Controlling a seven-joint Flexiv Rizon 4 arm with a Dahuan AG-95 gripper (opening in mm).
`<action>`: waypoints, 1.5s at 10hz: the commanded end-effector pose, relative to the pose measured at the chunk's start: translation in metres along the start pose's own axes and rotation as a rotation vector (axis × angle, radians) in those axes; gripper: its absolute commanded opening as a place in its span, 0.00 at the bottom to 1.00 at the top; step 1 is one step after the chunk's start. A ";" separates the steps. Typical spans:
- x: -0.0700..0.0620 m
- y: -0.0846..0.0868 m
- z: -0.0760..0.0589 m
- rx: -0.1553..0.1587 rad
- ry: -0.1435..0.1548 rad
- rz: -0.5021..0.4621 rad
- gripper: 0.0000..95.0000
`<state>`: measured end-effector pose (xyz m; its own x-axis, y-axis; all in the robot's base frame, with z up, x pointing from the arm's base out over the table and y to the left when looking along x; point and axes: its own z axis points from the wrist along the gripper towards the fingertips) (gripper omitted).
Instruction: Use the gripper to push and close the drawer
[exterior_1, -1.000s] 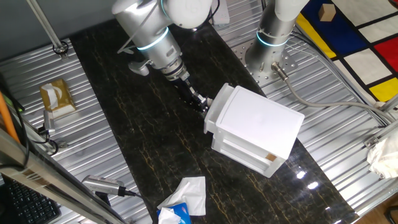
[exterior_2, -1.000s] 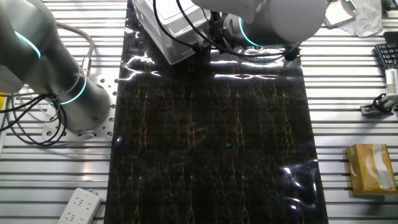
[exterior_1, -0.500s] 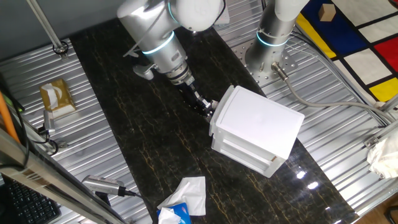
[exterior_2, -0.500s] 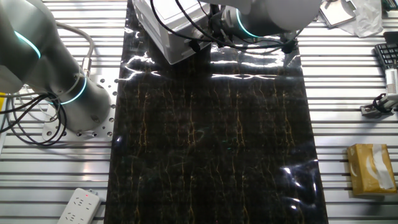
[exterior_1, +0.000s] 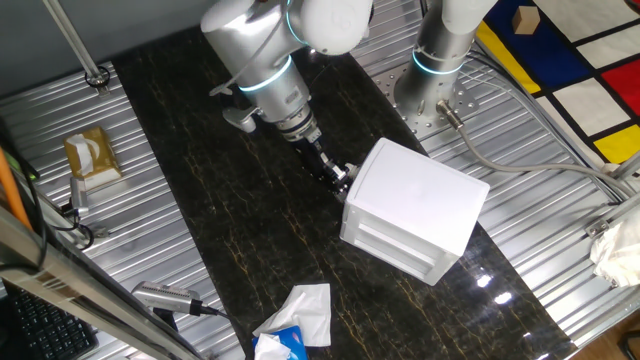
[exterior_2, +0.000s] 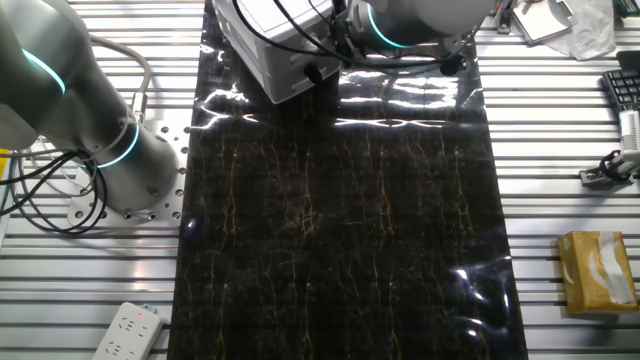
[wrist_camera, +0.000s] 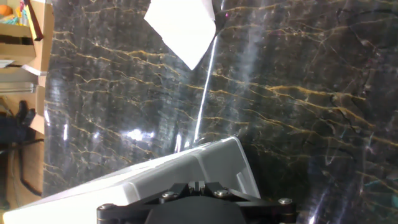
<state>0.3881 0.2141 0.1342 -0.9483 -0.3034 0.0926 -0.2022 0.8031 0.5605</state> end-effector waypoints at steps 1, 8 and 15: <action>0.000 -0.001 0.001 -0.001 0.000 -0.003 0.00; -0.019 -0.019 -0.027 0.150 0.010 -0.025 0.00; -0.030 -0.044 -0.051 0.296 0.031 -0.019 0.00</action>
<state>0.4376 0.1610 0.1489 -0.9368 -0.3309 0.1135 -0.2861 0.9114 0.2959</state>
